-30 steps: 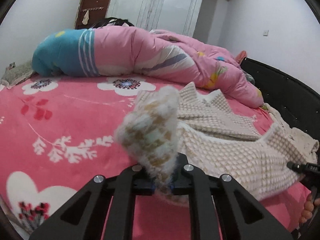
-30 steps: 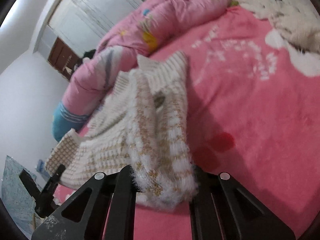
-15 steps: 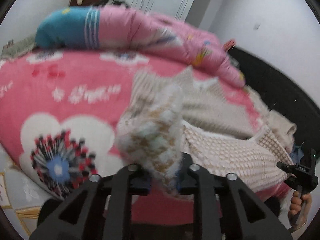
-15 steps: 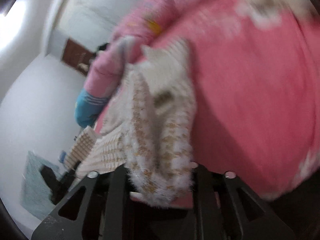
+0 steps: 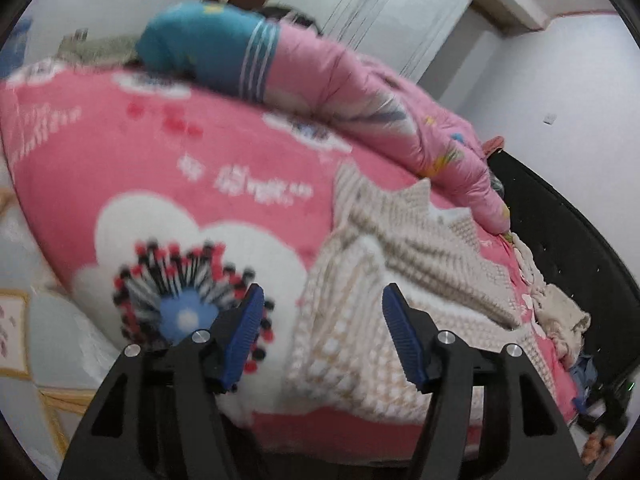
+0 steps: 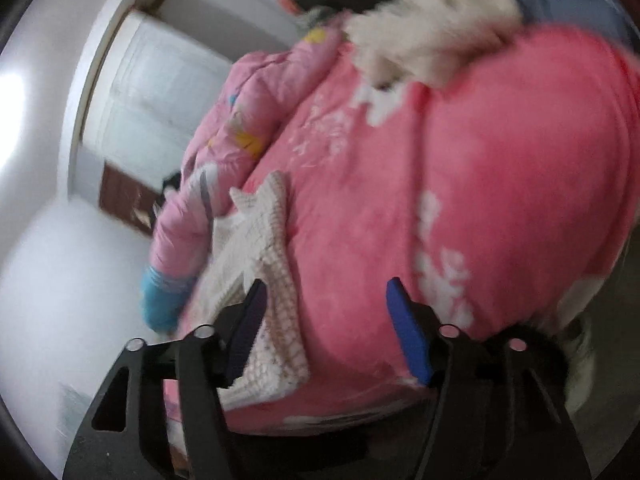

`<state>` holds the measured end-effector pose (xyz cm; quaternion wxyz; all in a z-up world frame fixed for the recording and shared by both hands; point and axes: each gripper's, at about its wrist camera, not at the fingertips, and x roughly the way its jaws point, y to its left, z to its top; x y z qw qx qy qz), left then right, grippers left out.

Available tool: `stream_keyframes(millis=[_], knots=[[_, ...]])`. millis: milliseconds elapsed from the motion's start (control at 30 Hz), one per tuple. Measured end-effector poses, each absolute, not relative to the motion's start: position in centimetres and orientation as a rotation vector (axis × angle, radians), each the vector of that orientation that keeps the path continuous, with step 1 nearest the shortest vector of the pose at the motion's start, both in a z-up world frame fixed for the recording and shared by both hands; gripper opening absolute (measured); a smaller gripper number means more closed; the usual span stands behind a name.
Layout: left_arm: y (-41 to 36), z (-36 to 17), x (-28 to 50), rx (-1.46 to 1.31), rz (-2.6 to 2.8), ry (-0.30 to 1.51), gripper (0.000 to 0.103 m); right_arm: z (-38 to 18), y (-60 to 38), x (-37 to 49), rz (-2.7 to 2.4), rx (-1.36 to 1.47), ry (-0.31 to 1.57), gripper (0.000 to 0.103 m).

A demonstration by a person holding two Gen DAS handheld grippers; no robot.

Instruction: Fold large clothes

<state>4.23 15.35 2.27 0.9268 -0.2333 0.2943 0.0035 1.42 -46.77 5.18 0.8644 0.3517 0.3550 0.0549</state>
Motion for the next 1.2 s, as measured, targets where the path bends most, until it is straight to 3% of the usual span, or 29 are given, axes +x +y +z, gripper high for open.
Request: stream_keyframes(millis=[167,367,500,633,700,767,867,967,1200], knots=[[10.5,3.8,5.7,-0.328,-0.107,0.628,0.061,6.7,-36.9,5.8,0.293,0.436,0.819,0.066],[5.4,2.2,8.2,-0.095,-0.096,0.679,0.062,4.2,-28.5,9.9,0.419,0.242,0.928,0.065],[5.4,0.9,10.2,-0.019,0.004,0.711,0.062,4.3,-27.7,11.3,0.295,0.138,0.899,0.065],[7.9,-0.1,12.7,-0.129,-0.007,0.723,0.062,2.6,-30.0,14.3,0.188,0.135,0.930,0.065],[8.6,-0.7,14.3,-0.146,-0.005,0.749,0.054,1.3,-30.3,15.8,0.144,0.089,0.968,0.054],[8.9,-1.2,15.5,-0.144,-0.008,0.766,0.044,-0.2,-30.4,16.6,0.133,0.088,1.011,0.032],[9.2,-1.6,16.1,-0.134,-0.007,0.772,0.014,0.6,-30.2,15.4,0.108,0.069,0.955,0.013],[9.6,-0.8,15.4,-0.154,-0.014,0.739,0.010,2.7,-30.0,13.9,0.081,0.047,0.876,0.008],[10.2,3.3,14.5,-0.150,-0.011,0.607,0.009,6.0,-29.3,14.8,0.067,0.052,0.760,0.008]])
